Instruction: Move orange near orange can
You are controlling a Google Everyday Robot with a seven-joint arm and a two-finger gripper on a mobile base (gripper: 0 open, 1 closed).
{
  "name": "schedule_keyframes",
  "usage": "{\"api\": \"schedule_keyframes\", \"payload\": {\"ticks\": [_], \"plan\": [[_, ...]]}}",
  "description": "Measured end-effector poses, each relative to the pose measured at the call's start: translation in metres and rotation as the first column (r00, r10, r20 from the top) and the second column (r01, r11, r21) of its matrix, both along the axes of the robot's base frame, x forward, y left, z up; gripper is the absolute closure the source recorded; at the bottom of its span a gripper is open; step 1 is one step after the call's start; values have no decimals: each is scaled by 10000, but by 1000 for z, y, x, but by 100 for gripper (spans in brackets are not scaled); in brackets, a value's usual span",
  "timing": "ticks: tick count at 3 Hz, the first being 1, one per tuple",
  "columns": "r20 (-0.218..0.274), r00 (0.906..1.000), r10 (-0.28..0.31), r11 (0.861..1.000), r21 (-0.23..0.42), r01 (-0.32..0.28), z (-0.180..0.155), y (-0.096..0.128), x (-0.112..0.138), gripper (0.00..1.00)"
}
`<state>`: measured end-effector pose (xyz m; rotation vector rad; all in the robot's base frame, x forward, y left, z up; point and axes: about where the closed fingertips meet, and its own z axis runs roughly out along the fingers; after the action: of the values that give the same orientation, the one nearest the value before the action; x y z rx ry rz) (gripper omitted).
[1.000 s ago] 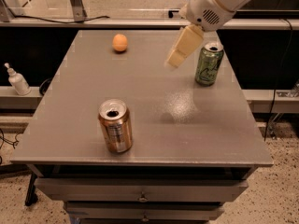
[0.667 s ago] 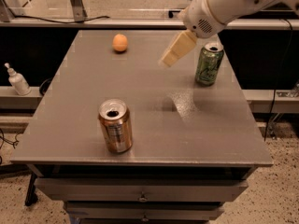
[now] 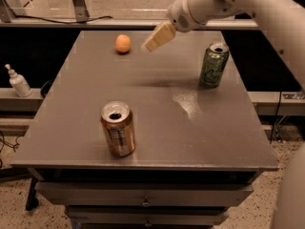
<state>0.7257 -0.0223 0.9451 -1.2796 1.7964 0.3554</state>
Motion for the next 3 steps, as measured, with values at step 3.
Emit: {"api": "schedule_keyframes", "payload": {"ticks": [3], "plan": [[-326,9983,484,9988,59,-482,-43,94,89,0]]}}
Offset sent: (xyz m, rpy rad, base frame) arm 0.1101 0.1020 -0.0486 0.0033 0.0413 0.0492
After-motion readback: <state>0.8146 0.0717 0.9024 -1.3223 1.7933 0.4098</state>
